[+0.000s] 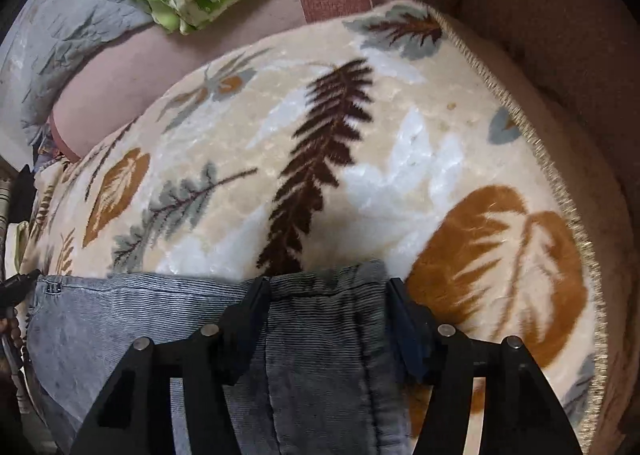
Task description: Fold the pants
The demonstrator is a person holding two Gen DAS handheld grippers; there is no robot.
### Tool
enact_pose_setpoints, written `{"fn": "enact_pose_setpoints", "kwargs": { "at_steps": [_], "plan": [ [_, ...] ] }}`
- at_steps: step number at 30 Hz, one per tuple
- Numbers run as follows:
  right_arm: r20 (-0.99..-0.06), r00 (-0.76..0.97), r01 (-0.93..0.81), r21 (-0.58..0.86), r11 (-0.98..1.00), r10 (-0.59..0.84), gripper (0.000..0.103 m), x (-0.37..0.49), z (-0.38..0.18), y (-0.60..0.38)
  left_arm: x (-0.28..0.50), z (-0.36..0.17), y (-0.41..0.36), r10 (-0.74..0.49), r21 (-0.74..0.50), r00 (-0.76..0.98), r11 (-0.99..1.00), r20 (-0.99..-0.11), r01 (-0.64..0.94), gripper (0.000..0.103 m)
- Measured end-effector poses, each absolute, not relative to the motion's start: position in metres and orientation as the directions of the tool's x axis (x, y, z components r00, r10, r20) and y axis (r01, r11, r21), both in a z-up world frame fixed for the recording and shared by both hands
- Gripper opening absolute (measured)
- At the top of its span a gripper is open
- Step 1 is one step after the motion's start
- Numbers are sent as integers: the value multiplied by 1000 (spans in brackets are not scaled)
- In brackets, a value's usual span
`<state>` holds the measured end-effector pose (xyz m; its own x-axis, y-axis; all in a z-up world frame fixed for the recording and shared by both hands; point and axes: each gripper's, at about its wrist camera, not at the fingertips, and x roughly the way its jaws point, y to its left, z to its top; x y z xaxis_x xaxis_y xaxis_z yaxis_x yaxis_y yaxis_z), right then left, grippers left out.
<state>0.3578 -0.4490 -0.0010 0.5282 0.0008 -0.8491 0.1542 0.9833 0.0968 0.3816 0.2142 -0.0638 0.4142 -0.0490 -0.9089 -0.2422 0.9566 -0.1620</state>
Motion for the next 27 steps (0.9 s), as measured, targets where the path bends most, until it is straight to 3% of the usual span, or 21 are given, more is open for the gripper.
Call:
{"fn": "enact_pose_setpoints", "kwargs": {
  "at_steps": [2, 3, 9, 12, 15, 18, 19, 20, 21, 24, 27],
  "plan": [
    [-834, 550, 147, 140, 979, 36, 26, 356, 7, -448, 378, -53, 215, -60, -187, 442, 950, -895, -249, 12],
    [-824, 566, 146, 132, 980, 26, 20, 353, 16, -446, 373, -43, 217, -57, -193, 467, 949, -882, -248, 12],
    [-671, 739, 94, 196, 976, 64, 20, 287, 94, -440, 310, 38, 226, -91, -267, 635, 946, -767, -187, 12],
    [-562, 821, 50, 254, 966, 105, 21, 224, 128, -440, 234, 82, 239, -139, -339, 720, 930, -680, -141, 12],
    [-482, 866, 24, 311, 950, 136, 21, 152, 134, -446, 157, 90, 255, -183, -415, 756, 901, -628, -127, 13],
    [-479, 860, 17, 373, 928, 177, 33, 79, 99, -447, 91, 60, 271, -193, -427, 721, 891, -665, -155, 18],
    [-518, 834, 35, 396, 917, 192, 57, 55, 72, -450, 79, 48, 274, -185, -415, 697, 893, -693, -175, 21],
    [-562, 805, 72, 409, 910, 189, 75, 41, 49, -454, 67, 23, 279, -148, -358, 622, 906, -769, -227, 34],
    [-631, 760, 152, 406, 901, 156, 91, 23, 18, -461, 57, 1, 288, -96, -295, 543, 910, -834, -292, 37],
    [-664, 741, 310, 476, 823, 105, 91, -21, -21, -484, 36, -16, 312, -48, -285, 479, 853, -877, -436, 38],
    [-604, 789, 317, 555, 769, 111, 91, -42, -8, -485, 35, 11, 296, -24, -297, 568, 871, -823, -392, 58]
  ]
}}
